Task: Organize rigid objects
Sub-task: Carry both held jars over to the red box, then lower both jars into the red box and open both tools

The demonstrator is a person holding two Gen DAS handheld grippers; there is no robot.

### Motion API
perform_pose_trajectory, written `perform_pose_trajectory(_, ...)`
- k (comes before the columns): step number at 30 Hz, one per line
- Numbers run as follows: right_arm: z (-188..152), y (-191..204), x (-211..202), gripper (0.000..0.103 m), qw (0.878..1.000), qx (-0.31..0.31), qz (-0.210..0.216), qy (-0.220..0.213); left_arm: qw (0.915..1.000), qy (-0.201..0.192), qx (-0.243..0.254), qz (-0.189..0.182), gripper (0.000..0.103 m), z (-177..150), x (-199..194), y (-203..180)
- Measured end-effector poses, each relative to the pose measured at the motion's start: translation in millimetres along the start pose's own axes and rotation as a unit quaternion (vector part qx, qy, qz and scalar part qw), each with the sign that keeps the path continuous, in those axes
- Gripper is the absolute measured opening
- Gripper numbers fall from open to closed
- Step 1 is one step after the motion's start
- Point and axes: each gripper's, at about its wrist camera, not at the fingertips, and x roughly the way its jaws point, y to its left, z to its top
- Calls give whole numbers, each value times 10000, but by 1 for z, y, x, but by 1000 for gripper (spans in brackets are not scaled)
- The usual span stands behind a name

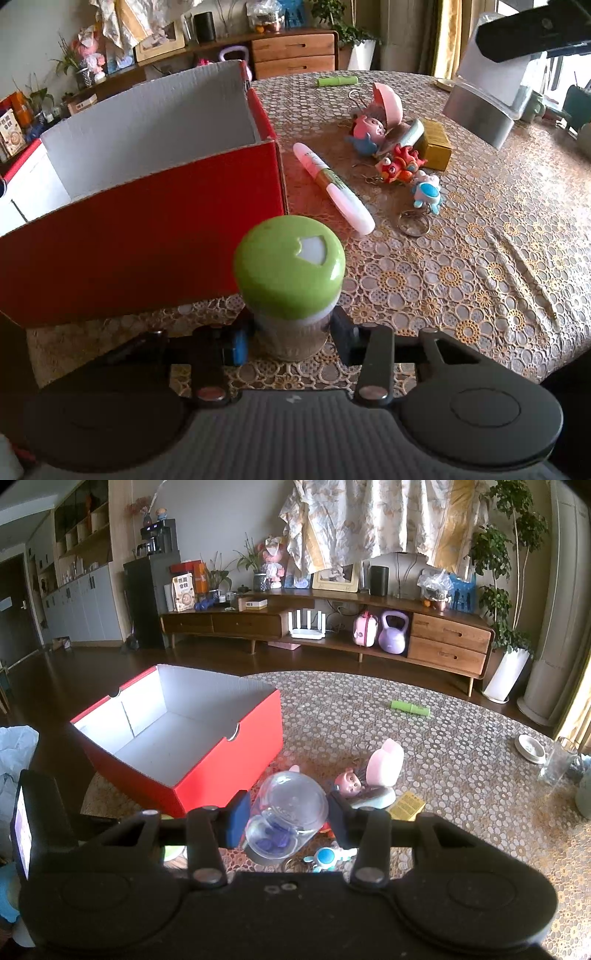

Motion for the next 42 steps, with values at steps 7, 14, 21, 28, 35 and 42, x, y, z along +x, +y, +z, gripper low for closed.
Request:
perform_pose_trajectory(7,5,6,-7,45,10000,-43,-4,-89,9995,-238,-195,-78,43,11,-30,11)
perform_pose_trajectory(14,26,23,-12,45,9992,-237,170,-258,9981,-437,-271,-349,43,35,-87,25)
perform_pose_trajectory(21,49,51,2,45,9974,-506,360,-367,9976,-429,-533,-104,43,72,-111,65)
perform_pose_trajectory(28,64,79,39,45,9952,-791,541,-207,9965,-269,-699,368,43,106,-96,119)
perform_pose_trajectory(35,68,113,93,45,9916,-1140,605,116,9954,125,-661,685,43,124,-51,161)
perform_pose_trajectory(42,61,133,142,45,9876,-1352,556,572,9938,730,-379,752,43,128,3,179)
